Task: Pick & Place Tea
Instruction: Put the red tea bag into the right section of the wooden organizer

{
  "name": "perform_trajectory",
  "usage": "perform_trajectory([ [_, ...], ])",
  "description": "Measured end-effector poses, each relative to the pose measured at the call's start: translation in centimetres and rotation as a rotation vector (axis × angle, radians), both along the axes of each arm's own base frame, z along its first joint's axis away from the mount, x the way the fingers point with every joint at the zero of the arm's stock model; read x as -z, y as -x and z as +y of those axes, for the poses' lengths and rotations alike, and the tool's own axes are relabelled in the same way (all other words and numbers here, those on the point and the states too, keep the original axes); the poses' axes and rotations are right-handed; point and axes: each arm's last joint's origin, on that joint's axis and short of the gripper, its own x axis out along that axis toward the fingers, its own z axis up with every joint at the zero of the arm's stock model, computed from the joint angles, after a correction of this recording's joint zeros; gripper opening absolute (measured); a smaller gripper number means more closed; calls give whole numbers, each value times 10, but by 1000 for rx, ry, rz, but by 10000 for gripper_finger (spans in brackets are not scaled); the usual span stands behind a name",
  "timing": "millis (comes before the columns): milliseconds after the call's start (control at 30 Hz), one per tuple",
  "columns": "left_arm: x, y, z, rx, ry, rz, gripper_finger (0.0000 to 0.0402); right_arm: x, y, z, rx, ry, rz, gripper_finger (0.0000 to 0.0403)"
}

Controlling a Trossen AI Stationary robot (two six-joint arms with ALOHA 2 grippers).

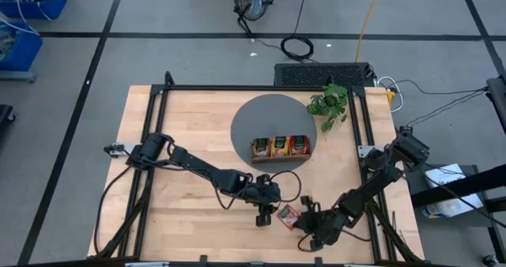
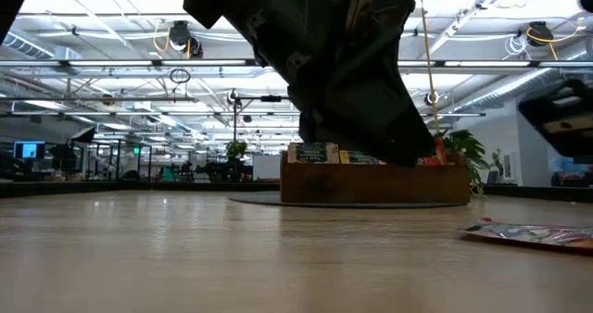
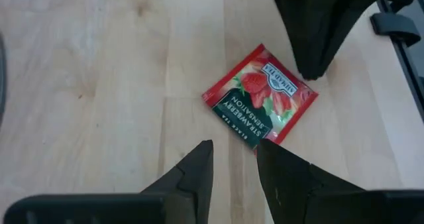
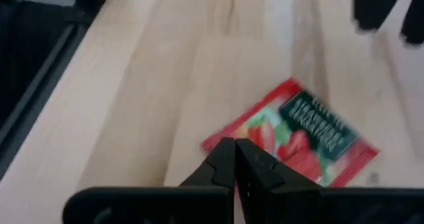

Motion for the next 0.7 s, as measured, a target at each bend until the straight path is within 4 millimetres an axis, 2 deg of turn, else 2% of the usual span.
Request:
perform_trajectory([
  [200,1,0,-7,-17,12,-17,120,3,9,2,47,25,48,0],
  [400,10,-2,-3,-45,16,3,120,5,6,-6,102,54,31,0],
  [700,19,-4,1,6,97,56,120,18,14,-19,177,-45,31,0],
])
